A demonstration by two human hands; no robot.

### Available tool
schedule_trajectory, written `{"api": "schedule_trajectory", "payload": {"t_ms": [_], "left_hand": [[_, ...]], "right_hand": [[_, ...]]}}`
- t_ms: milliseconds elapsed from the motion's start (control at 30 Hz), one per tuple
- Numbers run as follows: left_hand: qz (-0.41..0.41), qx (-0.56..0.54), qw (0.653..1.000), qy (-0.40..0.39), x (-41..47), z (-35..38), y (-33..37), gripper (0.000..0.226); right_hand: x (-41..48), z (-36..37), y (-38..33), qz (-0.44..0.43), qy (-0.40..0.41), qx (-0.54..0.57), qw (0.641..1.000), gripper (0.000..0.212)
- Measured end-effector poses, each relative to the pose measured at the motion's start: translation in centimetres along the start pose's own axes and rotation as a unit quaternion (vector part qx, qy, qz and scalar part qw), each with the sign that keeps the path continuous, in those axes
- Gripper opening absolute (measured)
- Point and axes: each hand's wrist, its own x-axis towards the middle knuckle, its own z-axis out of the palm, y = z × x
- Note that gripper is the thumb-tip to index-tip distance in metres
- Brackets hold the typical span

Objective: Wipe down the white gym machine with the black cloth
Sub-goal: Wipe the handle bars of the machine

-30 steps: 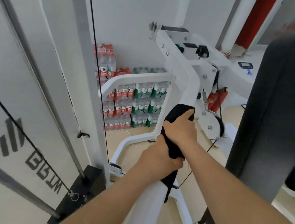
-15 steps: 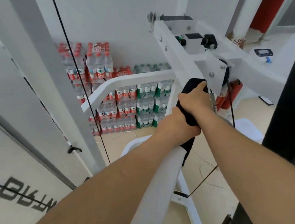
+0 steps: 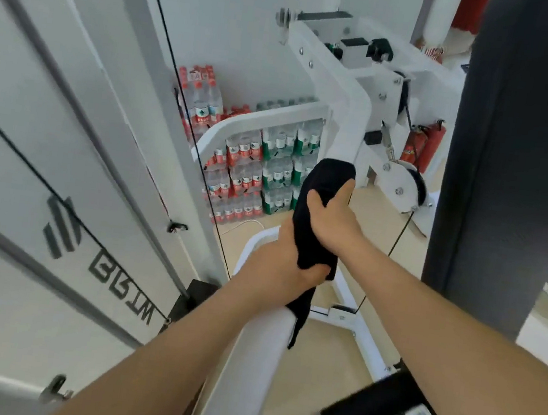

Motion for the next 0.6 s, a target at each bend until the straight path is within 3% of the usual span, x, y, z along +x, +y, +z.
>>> {"api": "schedule_trajectory", "payload": {"t_ms": [100, 167, 267, 333, 433, 533, 600], "left_hand": [[0.009, 0.025, 0.999, -0.044, -5.9, -0.7, -1.4, 0.065], [0.037, 0.153, 0.988, -0.002, -8.6, -1.1, -1.7, 0.053], [0.104, 0.368, 0.913, 0.143, -11.2, 0.0, -2.0, 0.025], [0.161, 0.396, 0.889, 0.163, -12.1, 0.6, -1.9, 0.037], [0.209, 0.318, 0.918, 0.111, -12.5, 1.8, -0.7, 0.041], [0.189, 0.125, 0.973, 0.037, -12.0, 0.3, 0.6, 0.041], [0.141, 0.041, 0.981, 0.124, -9.0, -1.7, 0.1, 0.034]], "right_hand": [[-4.4, -0.5, 2.1, 0.043, -0.106, 0.016, 0.993, 0.090], [-6.5, -1.1, 3.0, 0.067, -0.150, 0.044, 0.985, 0.087], [-7.8, 0.0, 3.5, 0.031, -0.116, 0.117, 0.986, 0.061], [-7.9, 1.2, 3.1, 0.003, -0.048, 0.113, 0.992, 0.058], [-8.1, 1.8, 2.7, -0.001, -0.016, 0.165, 0.986, 0.069], [-6.7, 0.9, 2.7, 0.018, -0.020, 0.243, 0.970, 0.055], [-5.3, 0.3, 2.6, -0.005, 0.028, 0.222, 0.975, 0.051]]}}
